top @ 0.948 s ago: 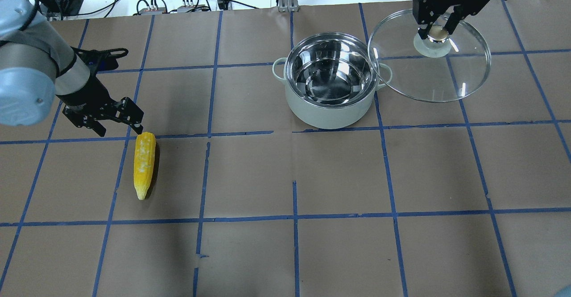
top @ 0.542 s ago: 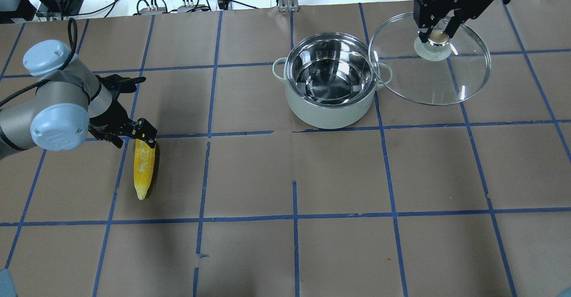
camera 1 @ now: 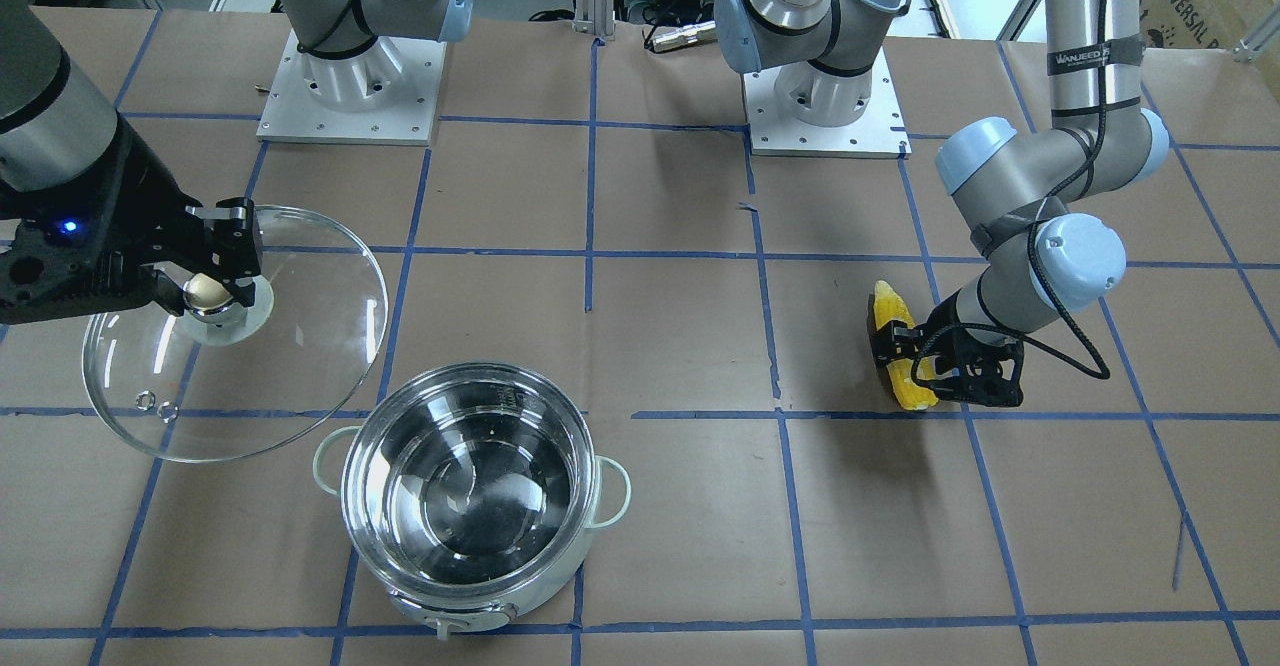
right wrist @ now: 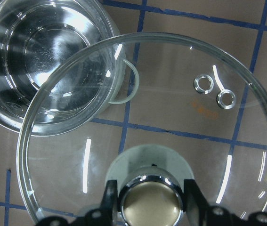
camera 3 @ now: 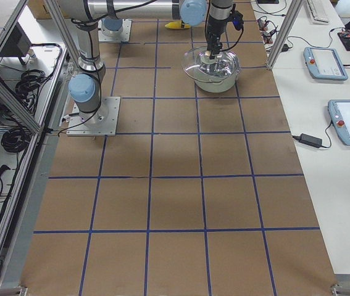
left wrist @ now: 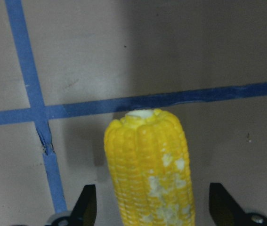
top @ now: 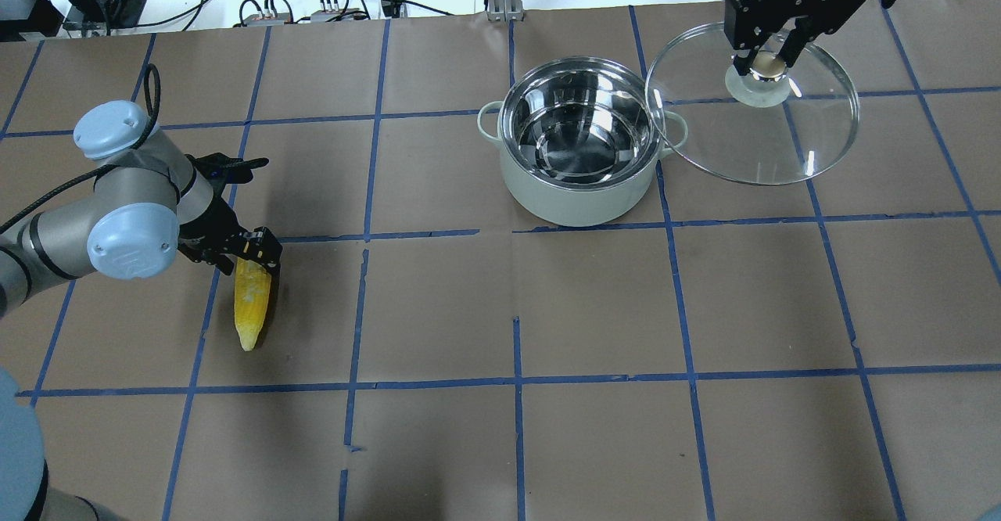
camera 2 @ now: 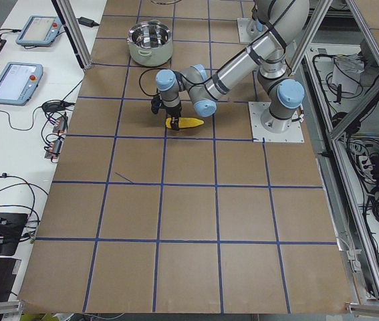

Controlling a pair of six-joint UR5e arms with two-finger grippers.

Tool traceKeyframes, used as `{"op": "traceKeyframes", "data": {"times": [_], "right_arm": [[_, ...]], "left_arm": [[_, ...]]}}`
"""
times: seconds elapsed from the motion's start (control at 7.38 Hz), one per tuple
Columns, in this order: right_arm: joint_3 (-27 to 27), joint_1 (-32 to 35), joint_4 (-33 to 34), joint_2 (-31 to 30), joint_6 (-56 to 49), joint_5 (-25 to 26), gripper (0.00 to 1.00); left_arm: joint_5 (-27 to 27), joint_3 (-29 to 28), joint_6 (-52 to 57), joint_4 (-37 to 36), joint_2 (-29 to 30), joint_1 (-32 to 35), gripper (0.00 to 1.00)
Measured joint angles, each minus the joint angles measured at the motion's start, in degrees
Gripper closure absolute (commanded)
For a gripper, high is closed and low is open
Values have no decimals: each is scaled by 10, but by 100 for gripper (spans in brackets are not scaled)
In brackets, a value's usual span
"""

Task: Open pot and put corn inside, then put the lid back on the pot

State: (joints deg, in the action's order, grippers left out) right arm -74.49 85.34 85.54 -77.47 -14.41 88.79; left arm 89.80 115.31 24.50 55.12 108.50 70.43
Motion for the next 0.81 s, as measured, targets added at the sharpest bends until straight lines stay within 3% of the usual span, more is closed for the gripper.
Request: {"op": "traceKeyframes", "data": {"times": [0.41, 0.81], "right_arm": [[0, 0, 0, 0, 0, 0, 57], [0, 0, 1, 0, 0, -1, 57]], "left_arm": [[0, -15, -42, 10, -12, 13, 89], [-23, -77, -129, 45, -29, 100, 89]]}}
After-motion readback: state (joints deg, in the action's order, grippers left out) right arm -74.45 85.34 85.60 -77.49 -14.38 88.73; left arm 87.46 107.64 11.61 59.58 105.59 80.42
